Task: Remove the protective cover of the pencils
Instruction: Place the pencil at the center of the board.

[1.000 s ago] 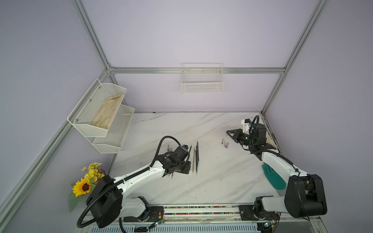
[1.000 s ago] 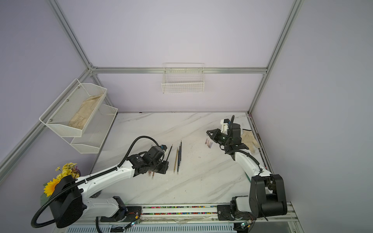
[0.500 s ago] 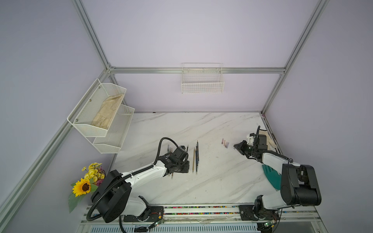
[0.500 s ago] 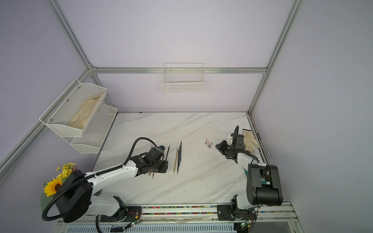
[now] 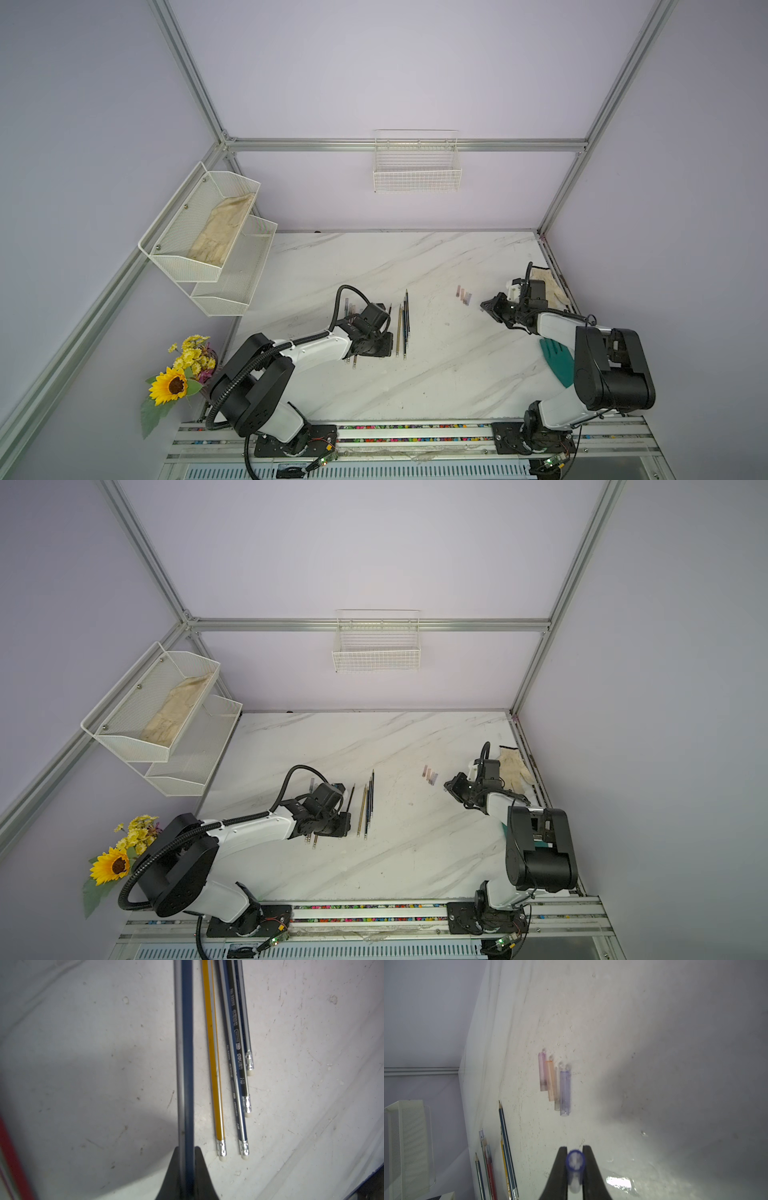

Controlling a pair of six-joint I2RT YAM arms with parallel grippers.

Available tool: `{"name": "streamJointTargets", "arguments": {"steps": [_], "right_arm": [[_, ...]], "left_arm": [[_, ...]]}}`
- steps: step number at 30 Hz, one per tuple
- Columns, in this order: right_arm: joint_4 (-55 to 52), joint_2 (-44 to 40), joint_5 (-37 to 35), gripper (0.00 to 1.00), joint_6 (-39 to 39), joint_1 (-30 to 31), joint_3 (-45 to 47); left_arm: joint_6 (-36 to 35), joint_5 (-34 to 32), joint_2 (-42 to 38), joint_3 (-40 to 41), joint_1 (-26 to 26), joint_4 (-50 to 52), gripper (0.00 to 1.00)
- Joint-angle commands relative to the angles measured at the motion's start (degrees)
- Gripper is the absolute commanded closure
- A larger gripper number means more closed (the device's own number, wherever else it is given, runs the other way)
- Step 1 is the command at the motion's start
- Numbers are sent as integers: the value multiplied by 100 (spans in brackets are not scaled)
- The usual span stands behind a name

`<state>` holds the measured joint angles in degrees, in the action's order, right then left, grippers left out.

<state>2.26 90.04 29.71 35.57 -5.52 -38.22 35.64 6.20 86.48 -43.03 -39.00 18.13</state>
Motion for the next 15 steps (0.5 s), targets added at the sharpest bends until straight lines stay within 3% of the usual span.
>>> {"name": "streamJointTargets", "arguments": {"steps": [1, 12, 15], "right_arm": [[467, 210, 223, 100, 114, -35, 146], [723, 645, 395, 100, 229, -36, 24], [731, 638, 396, 100, 222, -33, 34]], "left_arm": [[-205, 187, 61, 87, 48, -266, 97], [-206, 425, 247, 6, 66, -330, 88], [-207, 417, 255, 1, 64, -336, 81]]}}
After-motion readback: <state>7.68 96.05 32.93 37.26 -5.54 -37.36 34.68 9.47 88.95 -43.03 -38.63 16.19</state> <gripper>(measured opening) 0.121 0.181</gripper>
